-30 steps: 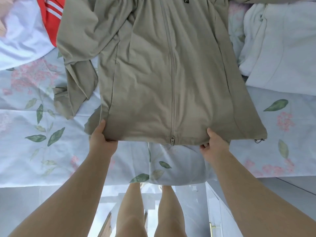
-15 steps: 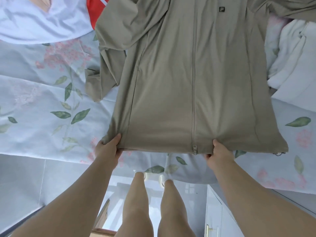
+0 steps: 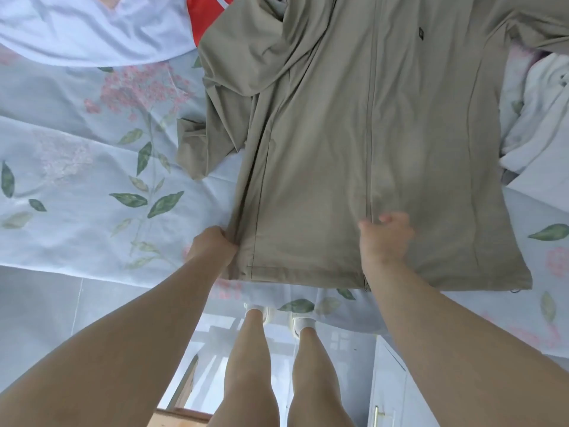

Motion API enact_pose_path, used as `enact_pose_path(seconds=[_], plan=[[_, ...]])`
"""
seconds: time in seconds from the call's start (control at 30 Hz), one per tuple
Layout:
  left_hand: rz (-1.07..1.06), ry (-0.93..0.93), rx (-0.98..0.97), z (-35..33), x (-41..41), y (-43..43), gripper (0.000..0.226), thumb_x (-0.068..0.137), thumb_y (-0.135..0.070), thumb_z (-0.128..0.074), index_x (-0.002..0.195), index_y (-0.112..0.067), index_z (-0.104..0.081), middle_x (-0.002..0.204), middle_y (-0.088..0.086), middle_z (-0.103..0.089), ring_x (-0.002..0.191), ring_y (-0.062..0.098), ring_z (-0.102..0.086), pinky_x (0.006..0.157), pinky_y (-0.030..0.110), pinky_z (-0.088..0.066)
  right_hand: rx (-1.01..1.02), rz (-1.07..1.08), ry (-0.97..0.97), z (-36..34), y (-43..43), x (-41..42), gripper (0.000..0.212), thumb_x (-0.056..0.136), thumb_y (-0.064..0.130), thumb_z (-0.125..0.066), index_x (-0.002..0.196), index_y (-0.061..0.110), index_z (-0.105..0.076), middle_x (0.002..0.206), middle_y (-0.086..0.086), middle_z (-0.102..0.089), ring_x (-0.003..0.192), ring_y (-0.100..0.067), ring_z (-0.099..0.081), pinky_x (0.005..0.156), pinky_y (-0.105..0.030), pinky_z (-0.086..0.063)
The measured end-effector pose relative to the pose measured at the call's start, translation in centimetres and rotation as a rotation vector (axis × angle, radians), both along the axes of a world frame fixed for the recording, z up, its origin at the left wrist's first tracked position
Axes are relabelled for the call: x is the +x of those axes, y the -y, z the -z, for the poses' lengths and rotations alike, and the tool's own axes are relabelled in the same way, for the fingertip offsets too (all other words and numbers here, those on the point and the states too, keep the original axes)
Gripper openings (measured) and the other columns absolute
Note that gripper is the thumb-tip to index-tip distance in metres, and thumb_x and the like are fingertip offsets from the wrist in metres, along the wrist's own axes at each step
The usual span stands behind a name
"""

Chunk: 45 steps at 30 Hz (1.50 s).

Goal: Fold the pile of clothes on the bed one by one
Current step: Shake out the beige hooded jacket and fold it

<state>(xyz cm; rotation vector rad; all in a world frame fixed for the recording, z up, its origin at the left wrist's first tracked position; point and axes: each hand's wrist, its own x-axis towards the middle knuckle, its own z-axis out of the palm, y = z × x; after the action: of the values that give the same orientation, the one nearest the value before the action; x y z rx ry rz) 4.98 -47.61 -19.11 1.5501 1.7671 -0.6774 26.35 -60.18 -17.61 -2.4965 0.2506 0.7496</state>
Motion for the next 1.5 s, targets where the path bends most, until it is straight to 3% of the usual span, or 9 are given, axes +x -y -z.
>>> enact_pose_path(seconds=[0.13, 0.37, 0.43, 0.57, 0.87, 1.13, 1.27, 1.4, 1.5], plan=[[-0.240, 0.175, 0.122, -0.6, 1.0, -2.3, 0.064, 0.081, -0.038, -0.069, 0.131, -0.016, -0.036, 0.123, 0.010, -0.040, 0.110, 0.034, -0.051, 0.091, 0.046, -0.048, -0.118, -0.686, -0.041, -0.1, -4.5, -0.8, 0.064, 0.086, 0.027, -0.058, 0.143, 0.032, -0.031, 0.152, 0.000, -0.024, 0.135, -0.031, -0.030, 0.111, -0.041, -0.027], [-0.475, 0.487, 0.277, -1.0, 4.1, -10.1, 0.100, 0.079, -0.039, -0.073, 0.149, -0.037, -0.001, 0.153, 0.003, -0.007, 0.131, 0.028, -0.034, 0.097, 0.046, -0.038, -0.099, -0.865, -0.228, 1.8, -10.9, -1.4, 0.070, 0.091, 0.037, -0.049, 0.149, 0.040, -0.011, 0.159, 0.001, -0.003, 0.143, -0.035, -0.008, 0.113, -0.046, -0.017], [-0.460, 0.499, 0.220, -0.4, 4.2, -12.4, 0.090, 0.081, -0.033, -0.073, 0.146, -0.042, -0.012, 0.147, 0.004, -0.021, 0.118, 0.029, -0.044, 0.090, 0.043, -0.048, -0.154, -0.873, -0.247, 2.0, -11.8, -1.4, 0.069, 0.091, 0.039, -0.048, 0.149, 0.041, -0.010, 0.159, 0.001, -0.002, 0.142, -0.039, -0.008, 0.112, -0.046, -0.018], [-0.535, 0.669, 0.116, -0.6, 4.1, -15.6, 0.011, 0.094, -0.013, -0.055, 0.102, -0.021, -0.057, 0.103, 0.007, -0.061, 0.087, 0.026, -0.059, 0.051, 0.024, -0.054, -0.208, -0.842, -0.256, 1.6, -13.0, -1.6, 0.067, 0.092, 0.041, -0.047, 0.149, 0.040, -0.011, 0.157, -0.003, -0.006, 0.139, -0.042, -0.014, 0.110, -0.046, -0.023], [-0.991, 1.151, 0.425, -10.5, -0.5, -24.0, 0.017, 0.101, -0.014, -0.043, 0.090, -0.020, -0.054, 0.099, -0.003, -0.061, 0.085, 0.010, -0.063, 0.072, 0.028, -0.058, 0.085, -0.542, -0.337, -3.8, -18.8, -2.2, 0.061, 0.095, 0.027, -0.052, 0.149, 0.021, -0.026, 0.150, -0.007, -0.034, 0.131, -0.028, -0.041, 0.106, -0.040, -0.037], [-0.984, 1.222, 0.545, -19.9, -0.5, -29.1, 0.009, 0.097, -0.020, -0.049, 0.092, -0.020, -0.056, 0.112, 0.002, -0.061, 0.113, 0.020, -0.059, 0.098, 0.043, -0.049, 0.276, -0.459, -0.337, -13.9, -23.8, -1.4, 0.053, 0.098, 0.021, -0.048, 0.147, 0.015, -0.029, 0.136, -0.016, -0.046, 0.114, -0.033, -0.052, 0.103, -0.047, -0.041], [-0.969, 1.209, 0.562, -24.5, 1.2, -29.4, 0.004, 0.095, -0.020, -0.053, 0.098, -0.018, -0.056, 0.098, -0.004, -0.060, 0.092, 0.016, -0.062, 0.090, 0.039, -0.053, 0.332, -0.471, -0.316, -18.8, -24.7, -0.1, 0.046, 0.098, 0.020, -0.046, 0.143, 0.013, -0.036, 0.113, -0.015, -0.056, 0.113, -0.039, -0.054, 0.103, -0.051, -0.040], [-0.935, 0.940, 0.541, -26.9, 1.6, -29.3, 0.015, 0.092, -0.020, -0.054, 0.106, -0.014, -0.058, 0.085, 0.002, -0.058, 0.075, 0.018, -0.055, 0.080, 0.036, -0.051, 0.323, -0.550, -0.304, -21.9, -25.5, 0.8, 0.043, 0.097, 0.018, -0.045, 0.136, 0.000, -0.042, 0.106, -0.028, -0.056, 0.112, -0.047, -0.053, 0.100, -0.054, -0.042], [-0.827, 0.688, 0.529, -27.9, 1.0, -29.5, 0.030, 0.092, -0.025, -0.054, 0.116, -0.008, -0.059, 0.101, 0.010, -0.059, 0.091, 0.027, -0.053, 0.087, 0.037, -0.046, 0.320, -0.599, -0.368, -23.1, -26.9, 1.2, 0.034, 0.096, 0.019, -0.046, 0.127, 0.005, -0.051, 0.085, -0.014, -0.052, 0.075, -0.027, -0.050, 0.071, -0.034, -0.048]])
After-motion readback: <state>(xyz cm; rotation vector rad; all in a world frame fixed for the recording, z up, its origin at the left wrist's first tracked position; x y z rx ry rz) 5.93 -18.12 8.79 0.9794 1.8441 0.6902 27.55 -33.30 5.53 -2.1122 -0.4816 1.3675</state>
